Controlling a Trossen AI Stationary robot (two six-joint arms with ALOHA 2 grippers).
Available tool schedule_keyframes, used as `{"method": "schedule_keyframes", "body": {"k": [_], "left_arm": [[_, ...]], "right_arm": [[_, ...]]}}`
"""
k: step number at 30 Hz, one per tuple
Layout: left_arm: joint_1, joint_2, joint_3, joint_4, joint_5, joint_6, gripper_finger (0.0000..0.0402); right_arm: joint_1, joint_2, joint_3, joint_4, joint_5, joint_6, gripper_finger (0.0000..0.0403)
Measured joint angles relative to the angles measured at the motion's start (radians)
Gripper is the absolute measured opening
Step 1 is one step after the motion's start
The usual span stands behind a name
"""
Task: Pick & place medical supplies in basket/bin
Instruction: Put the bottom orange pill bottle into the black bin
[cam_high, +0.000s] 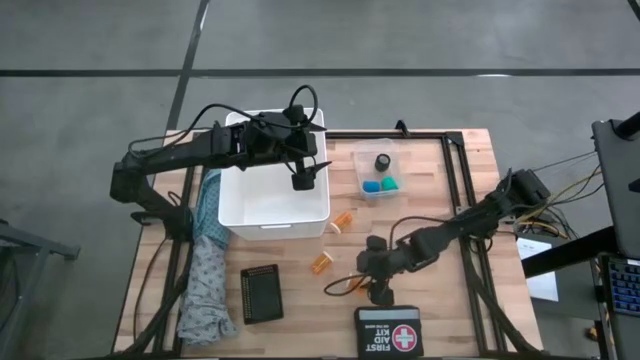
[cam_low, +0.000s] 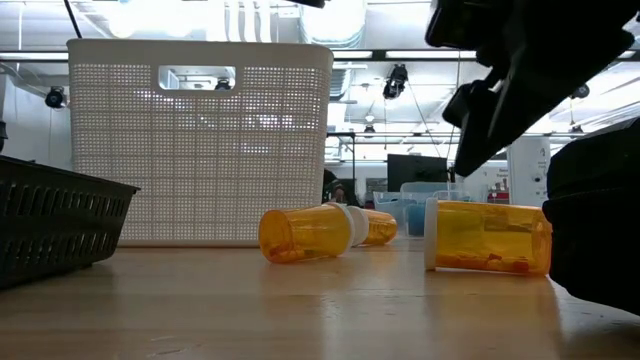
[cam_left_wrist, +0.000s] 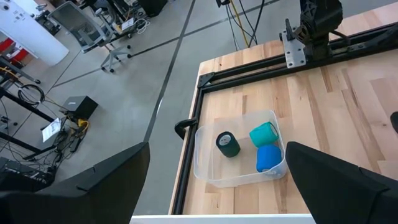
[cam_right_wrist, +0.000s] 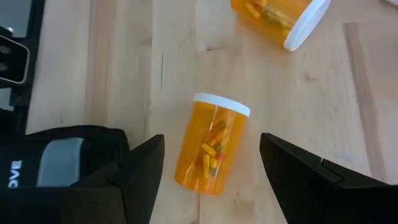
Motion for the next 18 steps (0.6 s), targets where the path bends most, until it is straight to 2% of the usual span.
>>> {"method": "schedule_keyframes", "body": {"k": [18], "left_arm": [[0.0,0.0,0.0,0.0,0.0,-0.002,0.0381]], "right_arm": [[0.0,0.107,0.018,0.011,-0.016,-0.007,0.0258]]}}
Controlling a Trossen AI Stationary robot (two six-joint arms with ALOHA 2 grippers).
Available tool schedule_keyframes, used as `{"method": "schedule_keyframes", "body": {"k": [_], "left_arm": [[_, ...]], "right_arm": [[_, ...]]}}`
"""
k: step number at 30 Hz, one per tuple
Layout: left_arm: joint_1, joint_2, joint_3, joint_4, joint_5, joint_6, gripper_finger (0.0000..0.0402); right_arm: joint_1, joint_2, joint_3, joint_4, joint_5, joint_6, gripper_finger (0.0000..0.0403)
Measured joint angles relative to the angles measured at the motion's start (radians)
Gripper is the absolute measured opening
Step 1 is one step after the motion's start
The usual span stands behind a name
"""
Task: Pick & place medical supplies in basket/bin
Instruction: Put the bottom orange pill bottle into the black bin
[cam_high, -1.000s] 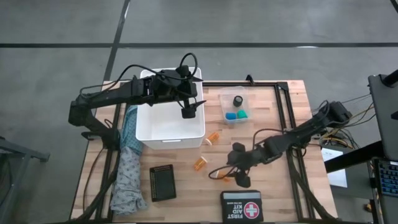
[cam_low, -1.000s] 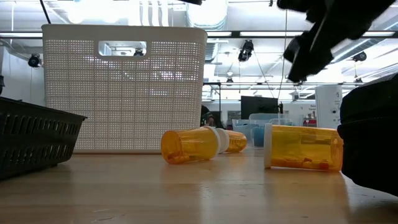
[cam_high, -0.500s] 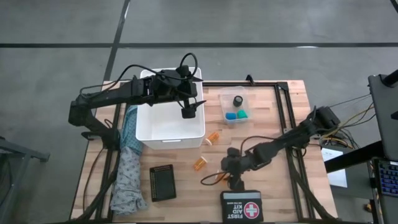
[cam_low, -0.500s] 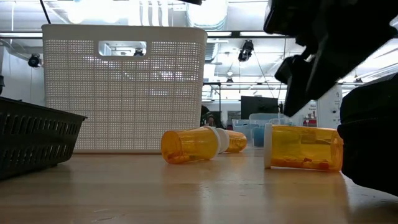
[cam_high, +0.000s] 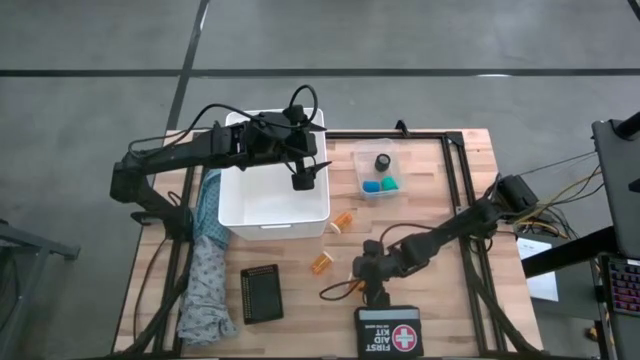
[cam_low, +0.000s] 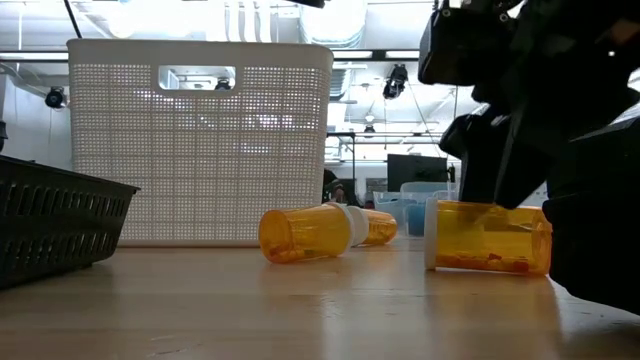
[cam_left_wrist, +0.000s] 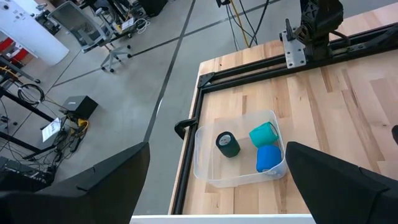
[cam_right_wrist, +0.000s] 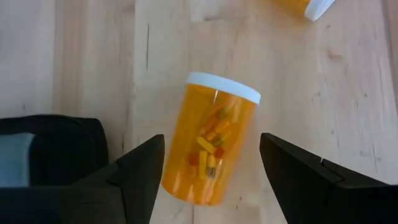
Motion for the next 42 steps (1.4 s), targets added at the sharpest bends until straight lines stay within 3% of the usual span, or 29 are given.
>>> {"method": "schedule_keyframes", "body": {"k": [15,42], "left_arm": [[0.0,0.0,0.0,-0.003,0.0,0.002,0.0381],[0.0,0.0,0.0,-0.003,0.0,0.002,0.0381]], "right_arm": [[-0.001,0.081,-0.001,0.046,0.0,-0.001,0.0254],[-0.001,0.082,-0.01,0.05,0.002,-0.019,0.0251]]}}
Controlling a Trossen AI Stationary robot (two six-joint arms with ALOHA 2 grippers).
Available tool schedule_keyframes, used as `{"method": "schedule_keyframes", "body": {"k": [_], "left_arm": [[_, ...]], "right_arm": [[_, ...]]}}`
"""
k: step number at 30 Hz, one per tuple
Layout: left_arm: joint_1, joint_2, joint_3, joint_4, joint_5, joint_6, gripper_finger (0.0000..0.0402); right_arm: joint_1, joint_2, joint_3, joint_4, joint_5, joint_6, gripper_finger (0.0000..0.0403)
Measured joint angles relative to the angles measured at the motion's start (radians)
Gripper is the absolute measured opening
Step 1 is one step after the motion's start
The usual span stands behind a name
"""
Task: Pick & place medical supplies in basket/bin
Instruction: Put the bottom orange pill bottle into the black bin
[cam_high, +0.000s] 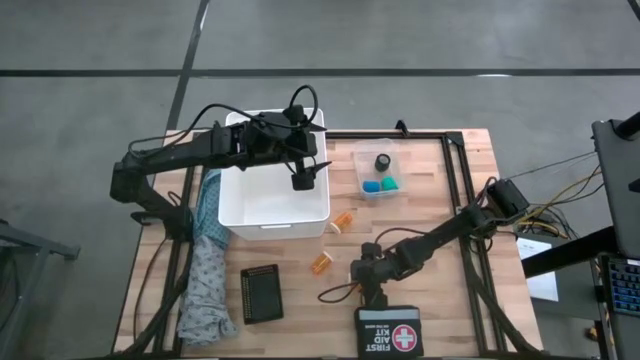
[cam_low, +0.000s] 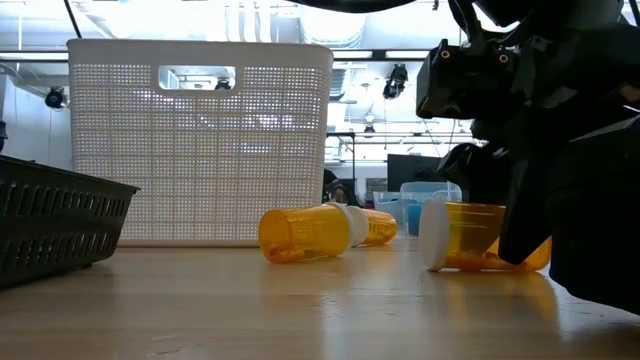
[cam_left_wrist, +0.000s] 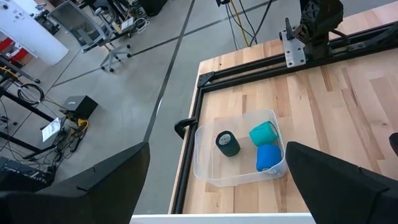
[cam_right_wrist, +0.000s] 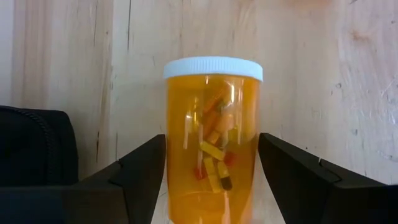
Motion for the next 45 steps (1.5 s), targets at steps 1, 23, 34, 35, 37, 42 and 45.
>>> {"method": "schedule_keyframes", "body": {"k": [1,23,34,35,37,42,45], "left_arm": [[0.0,0.0,0.0,0.0,0.0,0.0,0.0381],[0.0,0.0,0.0,0.0,0.0,0.0,0.0381],[0.0,0.0,0.0,0.0,0.0,0.001,0.0381],[0.0,0.0,0.0,0.0,0.0,0.001,0.0381],[0.0,0.0,0.0,0.0,0.0,0.001,0.0381],[0.0,0.0,0.0,0.0,0.0,0.001,0.0381],[0.0,0.0,0.0,0.0,0.0,0.001,0.0381]], "right_arm": [[0.0,0.0,-0.001,0.0,0.0,0.0,0.0251],[0.0,0.0,0.001,0.003,-0.002,-0.001,0.0187],[0.0,0.0,0.001,0.003,-0.002,-0.001,0.0194],[0.0,0.0,0.001,0.003,-0.002,-0.001,0.0194],[0.0,0.0,0.001,0.003,-0.002,-0.001,0.0194],[0.0,0.0,0.001,0.003,-0.002,-0.001,0.0194],[0.0,0.0,0.001,0.002,-0.002,-0.001,0.0192]]}}
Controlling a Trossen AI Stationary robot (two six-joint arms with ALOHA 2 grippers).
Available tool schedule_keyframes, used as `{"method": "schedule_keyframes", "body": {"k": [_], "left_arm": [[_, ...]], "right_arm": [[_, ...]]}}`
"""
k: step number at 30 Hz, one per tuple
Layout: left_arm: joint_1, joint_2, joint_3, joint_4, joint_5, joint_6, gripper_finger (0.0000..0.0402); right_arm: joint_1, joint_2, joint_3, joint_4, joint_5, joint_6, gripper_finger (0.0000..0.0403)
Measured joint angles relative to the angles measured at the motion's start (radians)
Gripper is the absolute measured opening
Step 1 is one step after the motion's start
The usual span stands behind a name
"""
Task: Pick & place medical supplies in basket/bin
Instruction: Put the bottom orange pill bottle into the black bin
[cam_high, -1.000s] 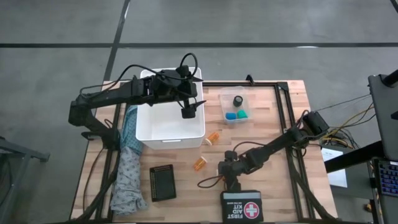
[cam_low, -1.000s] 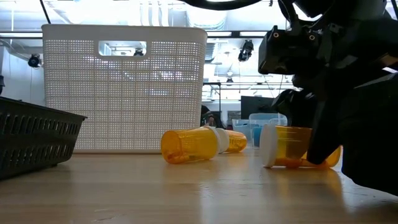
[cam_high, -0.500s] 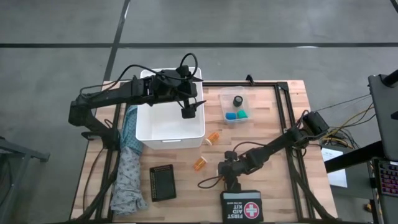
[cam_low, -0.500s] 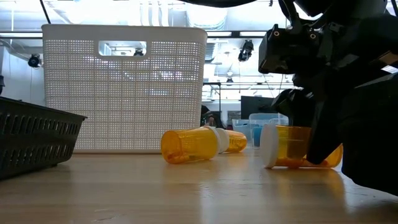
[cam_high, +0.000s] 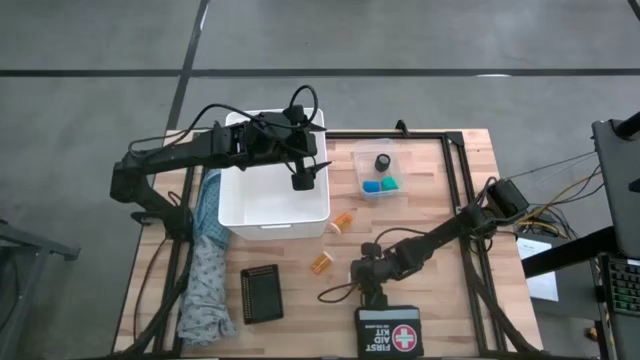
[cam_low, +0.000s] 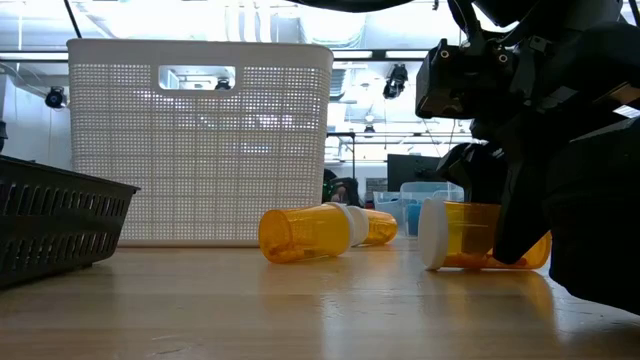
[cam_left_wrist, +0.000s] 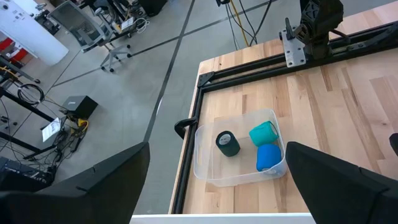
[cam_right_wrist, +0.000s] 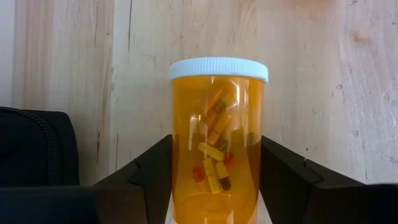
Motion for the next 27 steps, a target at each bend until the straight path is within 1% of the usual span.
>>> {"method": "schedule_keyframes", "body": {"k": [7,27], "left_arm": [[0.0,0.0,0.0,0.0,0.0,0.0,0.0381],[0.0,0.0,0.0,0.0,0.0,-0.003,0.0381]], "right_arm": [[0.0,0.0,0.0,0.0,0.0,0.0,0.0181],[-0.002,-0.002,0.025,-0.006,0.0,-0.008,0.0178]]}}
